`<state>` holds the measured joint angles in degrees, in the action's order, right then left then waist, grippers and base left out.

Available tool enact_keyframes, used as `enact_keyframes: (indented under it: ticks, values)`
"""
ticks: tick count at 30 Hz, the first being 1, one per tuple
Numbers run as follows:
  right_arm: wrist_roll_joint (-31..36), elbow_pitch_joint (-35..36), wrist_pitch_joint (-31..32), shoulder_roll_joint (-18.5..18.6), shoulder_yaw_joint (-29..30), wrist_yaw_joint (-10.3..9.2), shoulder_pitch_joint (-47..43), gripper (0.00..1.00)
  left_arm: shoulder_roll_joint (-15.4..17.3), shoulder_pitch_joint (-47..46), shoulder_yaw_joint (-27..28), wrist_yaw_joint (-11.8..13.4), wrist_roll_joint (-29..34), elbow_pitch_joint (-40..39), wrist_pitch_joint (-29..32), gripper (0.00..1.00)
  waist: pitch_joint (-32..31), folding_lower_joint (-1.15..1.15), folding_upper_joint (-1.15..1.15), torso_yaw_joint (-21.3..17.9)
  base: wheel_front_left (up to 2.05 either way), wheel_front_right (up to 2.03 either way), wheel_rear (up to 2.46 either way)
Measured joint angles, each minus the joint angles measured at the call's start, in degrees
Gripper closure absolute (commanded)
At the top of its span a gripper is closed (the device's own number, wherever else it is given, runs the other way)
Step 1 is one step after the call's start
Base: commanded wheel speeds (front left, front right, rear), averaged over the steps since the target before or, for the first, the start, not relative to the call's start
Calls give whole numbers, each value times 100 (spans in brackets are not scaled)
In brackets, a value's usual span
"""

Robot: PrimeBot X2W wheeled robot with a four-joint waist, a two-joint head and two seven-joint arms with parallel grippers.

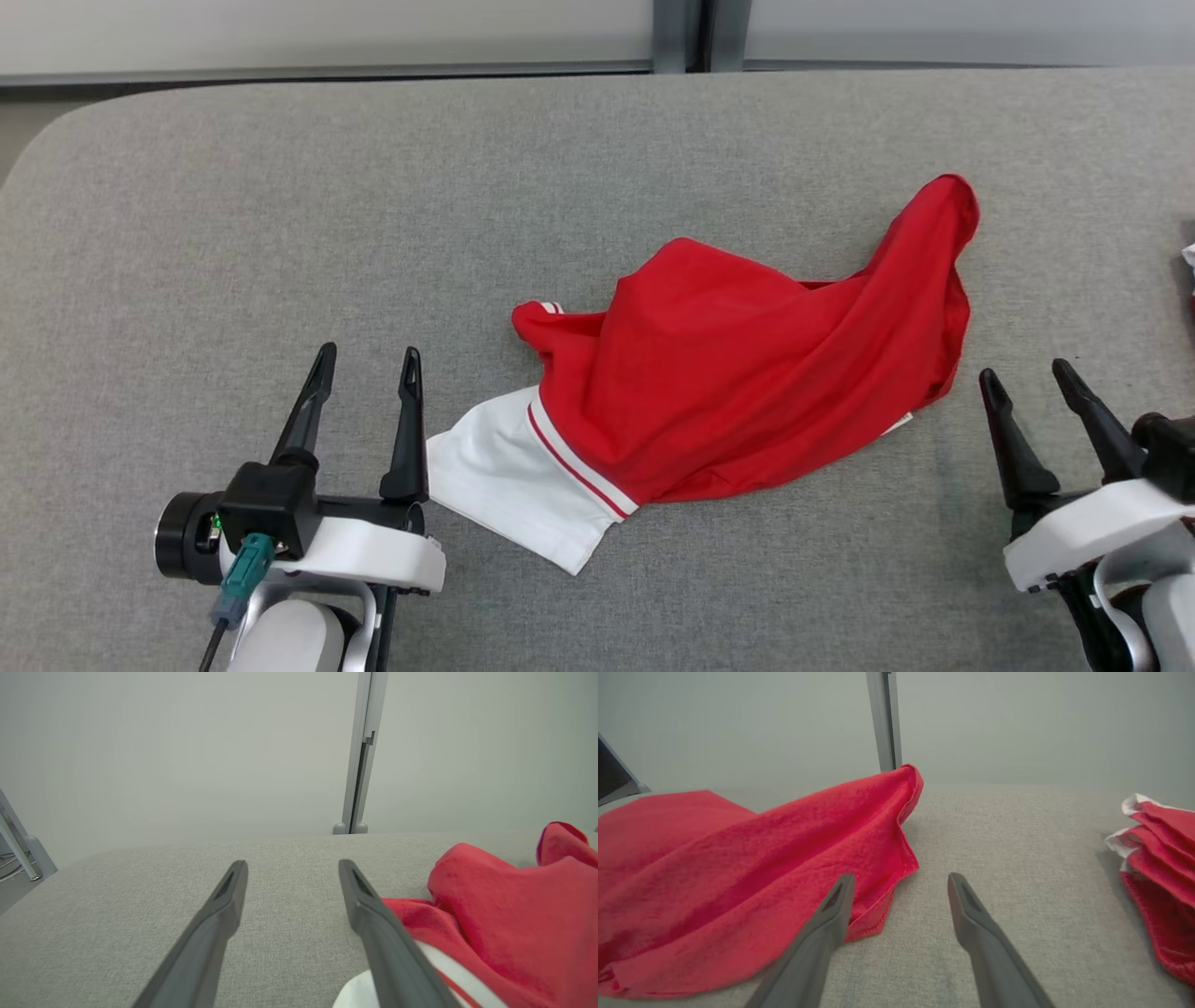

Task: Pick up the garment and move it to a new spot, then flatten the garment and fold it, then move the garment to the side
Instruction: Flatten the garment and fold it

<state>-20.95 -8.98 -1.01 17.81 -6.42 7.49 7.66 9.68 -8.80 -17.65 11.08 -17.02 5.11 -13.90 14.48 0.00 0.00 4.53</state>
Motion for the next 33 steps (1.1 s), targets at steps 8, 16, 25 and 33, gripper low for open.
enact_keyframes:
  ticks: [8,16,25,33]
  values:
    - [-276,-1357,-285,-54,-588,0,644,62,-109,-220,16,-19,27,140,-76,0,382,0,0,206,0,0,0]
    - [-579,-1288,-768,109,-443,0,592,100,-100,-221,102,-19,45,131,-100,0,436,0,0,112,0,0,0]
    - [-624,-131,-753,258,278,0,13,100,-70,-220,153,-15,83,77,-108,0,464,0,0,-75,0,0,0]
    - [-510,876,-346,90,808,1,-354,100,-67,-222,159,-15,92,48,-109,0,527,0,0,-139,0,0,0]
